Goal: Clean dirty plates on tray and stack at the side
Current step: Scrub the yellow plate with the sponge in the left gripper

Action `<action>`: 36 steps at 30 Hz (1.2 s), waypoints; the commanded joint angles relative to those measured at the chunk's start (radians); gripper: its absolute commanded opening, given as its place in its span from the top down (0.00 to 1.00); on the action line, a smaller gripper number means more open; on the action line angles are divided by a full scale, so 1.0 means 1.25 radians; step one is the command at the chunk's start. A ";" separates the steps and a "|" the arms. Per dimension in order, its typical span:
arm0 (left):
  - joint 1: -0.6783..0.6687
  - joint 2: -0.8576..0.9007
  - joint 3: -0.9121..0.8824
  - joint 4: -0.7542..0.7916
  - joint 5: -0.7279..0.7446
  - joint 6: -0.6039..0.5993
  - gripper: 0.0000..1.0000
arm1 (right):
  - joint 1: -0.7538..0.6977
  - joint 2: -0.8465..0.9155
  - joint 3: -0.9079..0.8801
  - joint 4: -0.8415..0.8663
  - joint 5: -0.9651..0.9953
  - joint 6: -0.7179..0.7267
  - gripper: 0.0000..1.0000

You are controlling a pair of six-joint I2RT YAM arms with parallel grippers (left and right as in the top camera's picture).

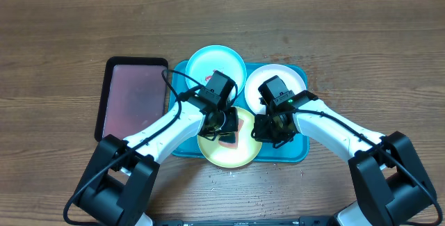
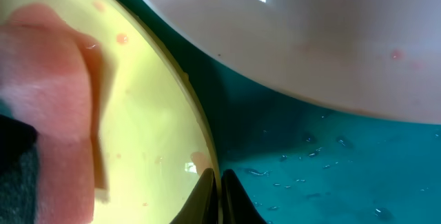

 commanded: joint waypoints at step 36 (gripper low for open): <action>-0.078 0.001 0.063 -0.063 -0.120 0.049 0.96 | -0.001 0.009 0.003 -0.009 0.033 -0.003 0.96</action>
